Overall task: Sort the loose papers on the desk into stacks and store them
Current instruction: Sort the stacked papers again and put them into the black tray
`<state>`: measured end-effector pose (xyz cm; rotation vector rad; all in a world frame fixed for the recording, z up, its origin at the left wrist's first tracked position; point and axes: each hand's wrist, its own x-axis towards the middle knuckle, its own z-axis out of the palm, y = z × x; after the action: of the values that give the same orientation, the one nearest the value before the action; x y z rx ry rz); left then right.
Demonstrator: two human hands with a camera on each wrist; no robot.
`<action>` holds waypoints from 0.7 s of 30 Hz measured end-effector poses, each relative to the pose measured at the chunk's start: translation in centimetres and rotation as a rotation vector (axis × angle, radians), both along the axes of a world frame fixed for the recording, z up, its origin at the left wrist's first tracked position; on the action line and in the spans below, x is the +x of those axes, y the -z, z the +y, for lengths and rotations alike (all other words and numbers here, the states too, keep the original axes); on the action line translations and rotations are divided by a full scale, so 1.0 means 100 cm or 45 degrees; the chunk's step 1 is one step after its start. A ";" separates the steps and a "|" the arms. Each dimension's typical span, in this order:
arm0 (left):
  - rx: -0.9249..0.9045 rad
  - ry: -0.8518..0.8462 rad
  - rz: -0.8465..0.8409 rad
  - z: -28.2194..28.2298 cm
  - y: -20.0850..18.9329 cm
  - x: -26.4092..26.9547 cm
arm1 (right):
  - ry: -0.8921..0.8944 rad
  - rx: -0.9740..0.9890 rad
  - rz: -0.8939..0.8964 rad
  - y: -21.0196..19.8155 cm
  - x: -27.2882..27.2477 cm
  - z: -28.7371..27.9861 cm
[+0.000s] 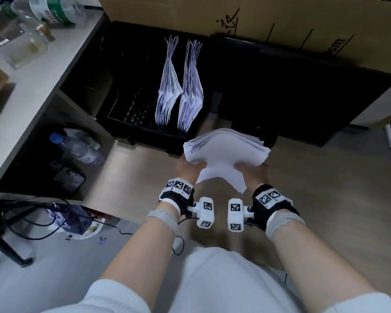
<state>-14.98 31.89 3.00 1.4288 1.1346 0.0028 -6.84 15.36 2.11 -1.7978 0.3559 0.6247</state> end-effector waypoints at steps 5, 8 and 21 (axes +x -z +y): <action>-0.100 0.178 0.017 0.017 0.015 -0.001 | 0.069 0.036 -0.008 -0.006 0.007 0.008; -0.127 0.181 -0.029 0.020 0.014 -0.001 | 0.068 0.096 -0.058 -0.016 0.009 0.009; 0.122 0.126 -0.444 -0.013 -0.010 -0.005 | -0.159 0.001 -0.057 -0.046 0.008 -0.029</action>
<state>-15.53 30.63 4.03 1.4988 0.7853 0.2310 -6.00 12.42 6.72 -1.8400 0.2145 0.6704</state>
